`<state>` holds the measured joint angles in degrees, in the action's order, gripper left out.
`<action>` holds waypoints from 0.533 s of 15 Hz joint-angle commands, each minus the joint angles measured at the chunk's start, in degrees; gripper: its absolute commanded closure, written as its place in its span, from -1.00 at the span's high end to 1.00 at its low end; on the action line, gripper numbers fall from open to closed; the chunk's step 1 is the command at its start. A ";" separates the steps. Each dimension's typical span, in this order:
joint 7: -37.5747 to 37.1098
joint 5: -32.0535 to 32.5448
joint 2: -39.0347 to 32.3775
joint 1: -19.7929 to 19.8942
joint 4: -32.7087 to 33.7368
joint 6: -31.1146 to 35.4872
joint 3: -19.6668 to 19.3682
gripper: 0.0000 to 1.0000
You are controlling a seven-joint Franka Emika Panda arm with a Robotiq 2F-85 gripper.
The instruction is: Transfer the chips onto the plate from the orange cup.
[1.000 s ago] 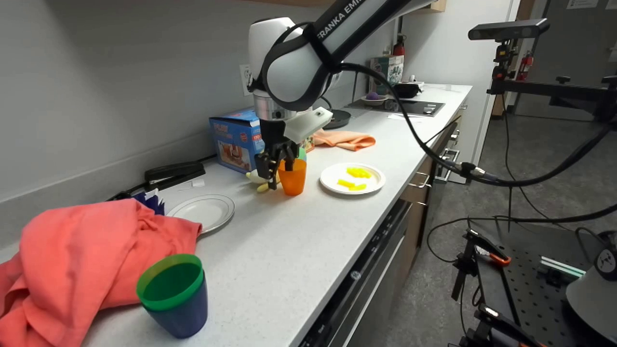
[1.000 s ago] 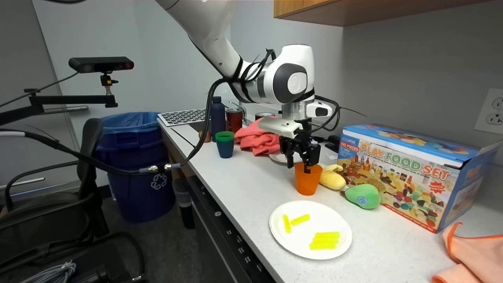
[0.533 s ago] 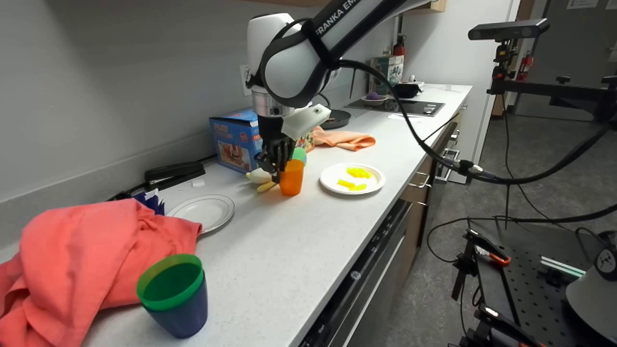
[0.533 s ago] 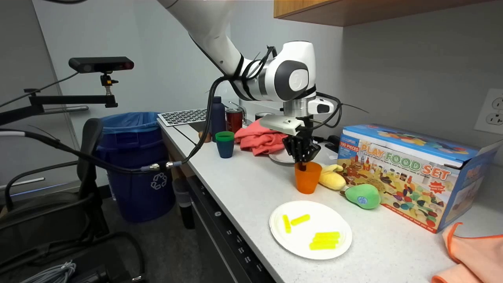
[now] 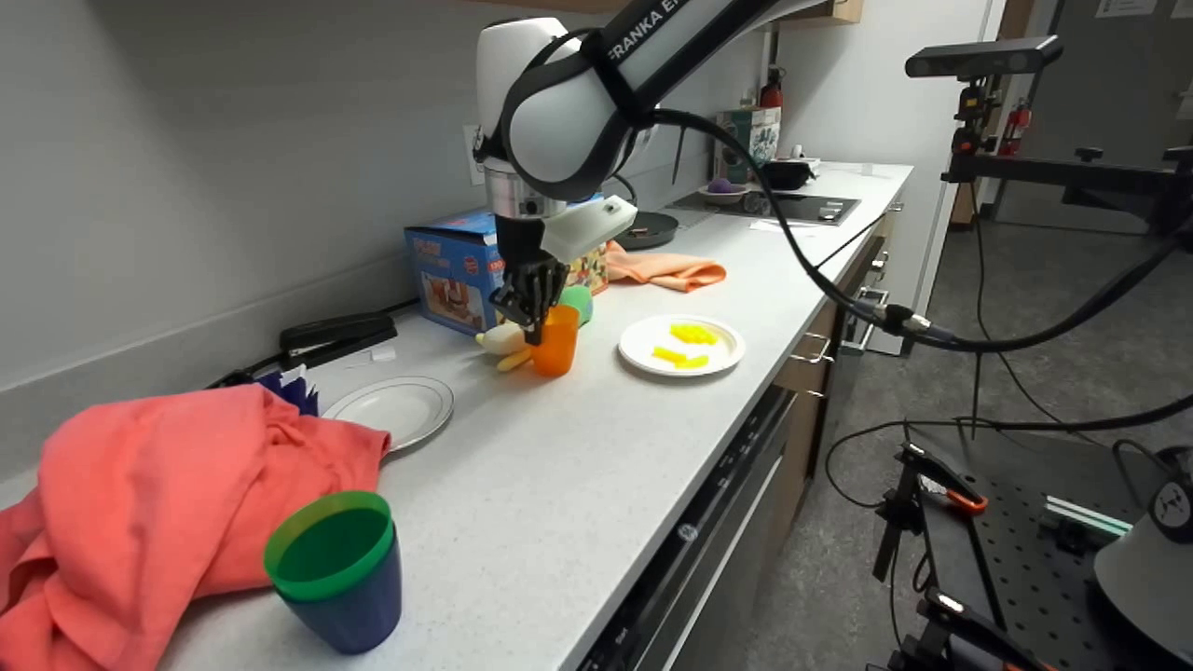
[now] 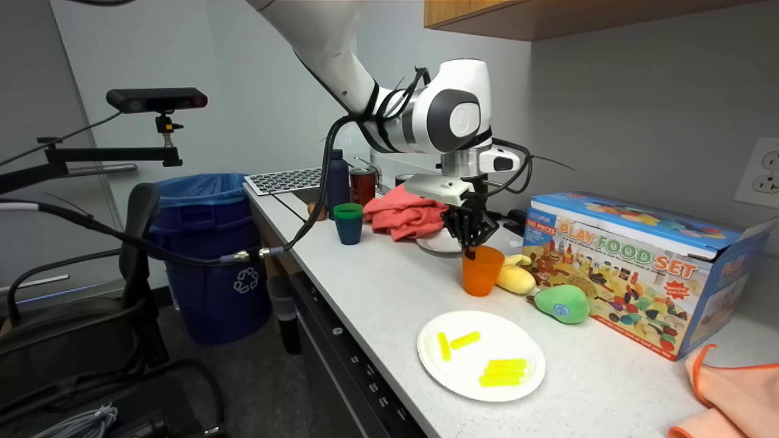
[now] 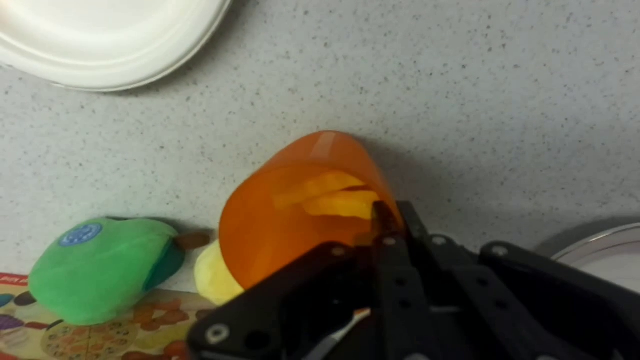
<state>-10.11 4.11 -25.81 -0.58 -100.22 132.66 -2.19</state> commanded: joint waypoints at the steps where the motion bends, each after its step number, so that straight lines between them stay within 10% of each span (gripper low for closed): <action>1: -0.86 0.55 0.08 -0.57 0.41 -0.03 -0.93 -0.98; 8: -2.90 -1.45 5.86 -1.34 -1.48 -3.78 0.25 -0.98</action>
<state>-11.26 3.72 -24.15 -0.79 -100.29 132.00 -2.12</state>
